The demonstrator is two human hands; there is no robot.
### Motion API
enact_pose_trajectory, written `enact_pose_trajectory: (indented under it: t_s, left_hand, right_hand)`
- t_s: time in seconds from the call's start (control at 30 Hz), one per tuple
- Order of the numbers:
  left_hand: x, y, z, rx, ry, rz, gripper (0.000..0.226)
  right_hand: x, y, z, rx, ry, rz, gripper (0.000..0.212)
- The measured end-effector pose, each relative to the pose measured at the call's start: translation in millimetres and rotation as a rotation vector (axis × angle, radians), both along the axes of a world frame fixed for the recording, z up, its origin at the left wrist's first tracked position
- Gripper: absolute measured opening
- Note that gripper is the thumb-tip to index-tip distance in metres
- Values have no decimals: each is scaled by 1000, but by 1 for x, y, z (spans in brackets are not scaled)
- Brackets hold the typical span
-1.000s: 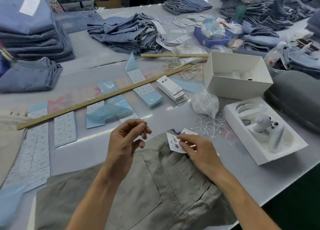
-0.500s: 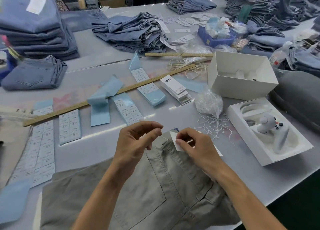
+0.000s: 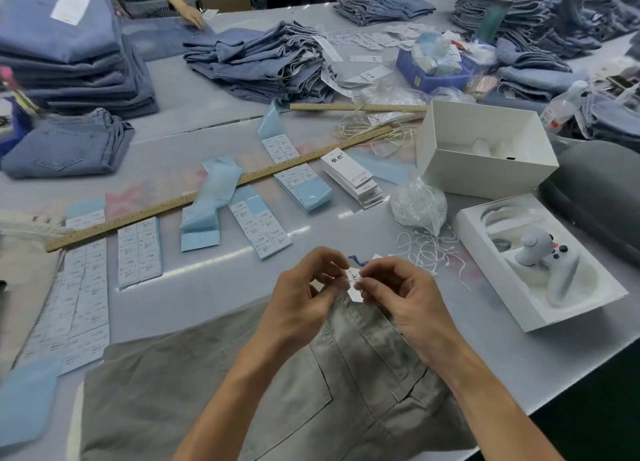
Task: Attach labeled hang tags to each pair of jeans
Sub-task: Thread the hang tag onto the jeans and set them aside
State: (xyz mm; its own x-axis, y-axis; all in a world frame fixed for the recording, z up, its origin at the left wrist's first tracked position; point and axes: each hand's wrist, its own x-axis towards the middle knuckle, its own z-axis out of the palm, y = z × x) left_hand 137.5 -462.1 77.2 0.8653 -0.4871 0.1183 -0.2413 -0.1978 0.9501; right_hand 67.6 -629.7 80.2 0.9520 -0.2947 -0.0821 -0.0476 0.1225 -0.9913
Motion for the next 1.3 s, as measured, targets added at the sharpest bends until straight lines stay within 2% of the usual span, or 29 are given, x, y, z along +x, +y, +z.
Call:
enact_pose_trajectory:
  t_s: [0.2,0.6,0.7,0.77,0.9,0.97,1.0,1.07,1.13,1.2,1.3]
  left_hand:
    - [-3,-5,0,-23,-58,36,29]
    - [-3,-3,-4,77,-178,-45,30]
    - [6,5,-4,35,-58,-160,30]
    - [14,10,-4,-12,54,-219,35]
    - [23,11,-11,-75,127,-218,36]
    - [22,8,-17,-73,122,-119,28]
    - [21,8,-20,-66,123,-60,21]
    - [19,15,-27,-96,153,70,11]
    - [20,41,-35,-188,212,268,17]
    - [17,90,-46,-282,283,551,28]
    - [-11,200,-68,-266,347,1102,35]
  right_hand:
    - [0,3,2,-60,15,12,11]
    - [-2,-1,-2,-205,52,99,15]
    - [-6,-4,5,-255,54,181,20]
    - [-9,-4,10,-274,36,223,15]
    - [-7,6,20,-304,9,200,7]
    - [-2,9,24,-428,7,155,8]
    - [2,9,24,-576,21,145,9]
    - [12,6,21,-1002,97,223,13]
    - [23,2,12,-1419,206,353,19]
    - [36,3,3,-1488,177,376,21]
    - [59,21,-29,-1259,1,382,19]
